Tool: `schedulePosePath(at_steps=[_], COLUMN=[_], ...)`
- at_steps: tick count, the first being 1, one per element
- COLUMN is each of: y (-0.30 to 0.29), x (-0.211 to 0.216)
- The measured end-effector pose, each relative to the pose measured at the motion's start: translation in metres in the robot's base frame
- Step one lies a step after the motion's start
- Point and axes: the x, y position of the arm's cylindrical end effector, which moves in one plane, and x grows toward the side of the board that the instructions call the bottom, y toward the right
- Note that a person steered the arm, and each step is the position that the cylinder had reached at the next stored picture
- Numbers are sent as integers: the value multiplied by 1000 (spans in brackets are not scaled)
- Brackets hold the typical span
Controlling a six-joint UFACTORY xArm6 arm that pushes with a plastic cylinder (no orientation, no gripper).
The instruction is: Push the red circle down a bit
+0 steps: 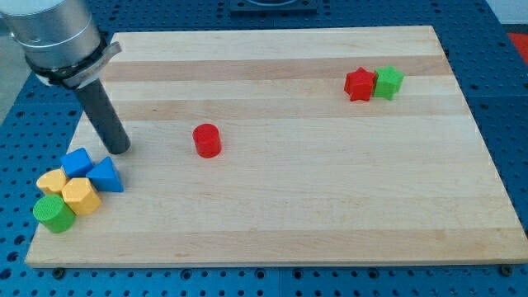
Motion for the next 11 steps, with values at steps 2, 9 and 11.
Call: schedulePosePath(at_steps=[2, 9, 11], y=[-40, 157, 170], x=[19, 22, -7])
